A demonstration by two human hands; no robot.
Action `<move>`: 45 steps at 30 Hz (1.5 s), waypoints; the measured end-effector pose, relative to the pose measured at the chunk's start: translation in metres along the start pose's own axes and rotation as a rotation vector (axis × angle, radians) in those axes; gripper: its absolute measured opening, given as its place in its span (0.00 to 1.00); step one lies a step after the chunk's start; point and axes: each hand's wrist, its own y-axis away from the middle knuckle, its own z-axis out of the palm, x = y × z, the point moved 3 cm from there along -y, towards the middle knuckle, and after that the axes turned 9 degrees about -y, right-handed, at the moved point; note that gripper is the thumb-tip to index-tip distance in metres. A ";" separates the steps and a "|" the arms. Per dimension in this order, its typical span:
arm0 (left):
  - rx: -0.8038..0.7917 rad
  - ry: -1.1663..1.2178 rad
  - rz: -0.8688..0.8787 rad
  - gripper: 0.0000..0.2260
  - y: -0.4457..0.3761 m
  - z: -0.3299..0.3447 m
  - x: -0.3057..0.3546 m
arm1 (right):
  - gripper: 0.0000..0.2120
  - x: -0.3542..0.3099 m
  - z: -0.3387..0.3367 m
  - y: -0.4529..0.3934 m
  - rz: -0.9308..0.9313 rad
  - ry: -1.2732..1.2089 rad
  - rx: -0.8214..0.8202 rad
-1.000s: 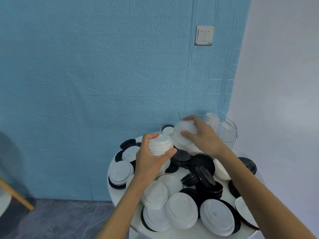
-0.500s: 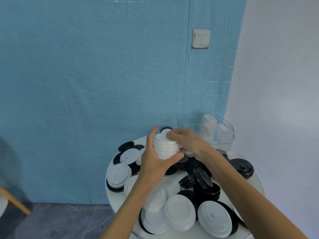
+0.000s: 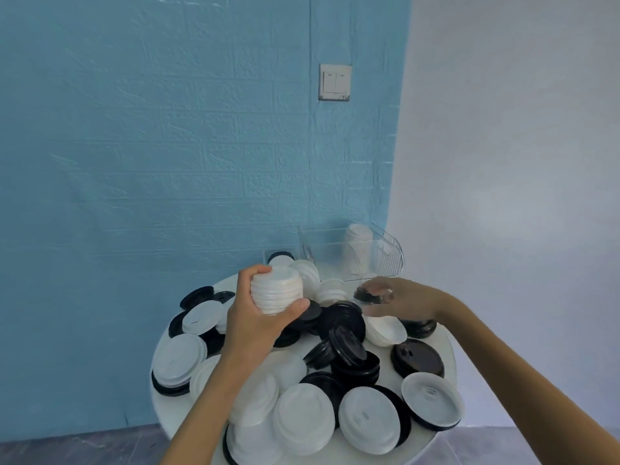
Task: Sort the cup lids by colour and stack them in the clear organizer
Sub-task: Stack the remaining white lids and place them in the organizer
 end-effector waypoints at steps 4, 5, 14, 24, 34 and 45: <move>-0.002 0.017 0.025 0.31 0.000 0.009 0.003 | 0.48 0.022 0.009 0.006 0.082 0.183 -0.076; -0.001 0.021 0.032 0.31 0.000 0.010 0.004 | 0.50 0.025 0.012 0.007 0.096 0.210 -0.075; 0.018 0.042 0.048 0.32 -0.003 0.007 0.005 | 0.42 0.029 0.033 -0.004 0.078 0.228 0.092; 0.017 0.033 0.031 0.37 0.000 0.009 0.006 | 0.40 0.025 0.050 -0.006 0.063 0.309 0.265; 0.008 0.012 0.022 0.36 0.002 0.009 0.010 | 0.27 0.022 0.052 -0.006 0.036 0.383 0.365; -0.011 0.016 0.014 0.33 -0.002 0.013 0.008 | 0.23 -0.108 -0.016 0.032 -0.337 -0.258 0.535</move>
